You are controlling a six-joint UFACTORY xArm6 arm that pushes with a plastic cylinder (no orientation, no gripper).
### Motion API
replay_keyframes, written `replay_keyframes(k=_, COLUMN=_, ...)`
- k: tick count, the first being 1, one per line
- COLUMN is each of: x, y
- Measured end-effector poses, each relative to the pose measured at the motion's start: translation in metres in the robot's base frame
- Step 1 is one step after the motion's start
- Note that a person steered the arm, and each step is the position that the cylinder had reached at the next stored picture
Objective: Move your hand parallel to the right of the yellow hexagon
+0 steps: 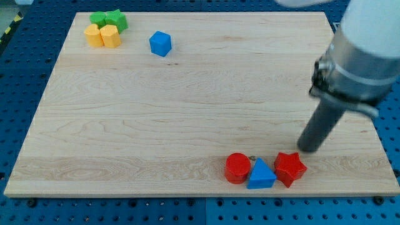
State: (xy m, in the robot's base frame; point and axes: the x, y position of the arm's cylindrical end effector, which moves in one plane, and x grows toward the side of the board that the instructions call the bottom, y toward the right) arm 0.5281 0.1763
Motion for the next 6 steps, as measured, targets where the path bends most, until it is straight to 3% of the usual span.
replay_keyframes(k=2, x=-0.165, y=-0.025)
replay_keyframes(k=3, x=-0.234, y=-0.069)
replay_keyframes(k=4, x=-0.270, y=-0.148)
replay_keyframes(k=5, x=-0.274, y=-0.226)
replay_keyframes(k=6, x=-0.259, y=-0.264)
